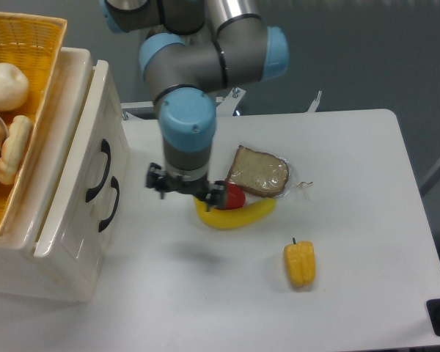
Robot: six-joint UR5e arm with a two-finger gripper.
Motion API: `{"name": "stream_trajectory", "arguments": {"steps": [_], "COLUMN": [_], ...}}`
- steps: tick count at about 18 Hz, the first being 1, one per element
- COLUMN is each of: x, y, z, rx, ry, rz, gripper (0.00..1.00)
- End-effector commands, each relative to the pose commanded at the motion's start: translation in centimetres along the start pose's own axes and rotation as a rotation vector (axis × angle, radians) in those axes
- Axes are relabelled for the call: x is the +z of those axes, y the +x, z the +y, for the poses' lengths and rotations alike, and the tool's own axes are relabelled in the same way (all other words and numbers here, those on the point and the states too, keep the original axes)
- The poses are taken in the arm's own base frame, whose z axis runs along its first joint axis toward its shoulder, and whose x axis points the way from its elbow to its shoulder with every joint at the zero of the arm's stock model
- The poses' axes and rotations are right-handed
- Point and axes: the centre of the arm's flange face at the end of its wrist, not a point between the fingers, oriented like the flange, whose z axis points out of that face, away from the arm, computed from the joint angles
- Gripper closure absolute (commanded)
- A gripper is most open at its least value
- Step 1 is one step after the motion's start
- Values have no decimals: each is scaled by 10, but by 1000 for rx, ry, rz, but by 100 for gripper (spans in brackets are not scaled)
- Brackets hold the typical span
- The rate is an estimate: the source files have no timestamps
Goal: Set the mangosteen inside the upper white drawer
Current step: 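Move the gripper back up over the red pepper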
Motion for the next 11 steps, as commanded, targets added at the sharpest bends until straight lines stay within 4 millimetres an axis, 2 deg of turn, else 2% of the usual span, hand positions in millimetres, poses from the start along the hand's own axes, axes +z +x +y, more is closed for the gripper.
{"name": "stream_trajectory", "arguments": {"steps": [5,8,11], "x": [-3,-2,-15], "y": [-69,-96,-113], "z": [50,75,98], "rx": [6,36,20], "ry": [5,3,19], "rz": [-2,-2,-18], "gripper": [0,0,0]}}
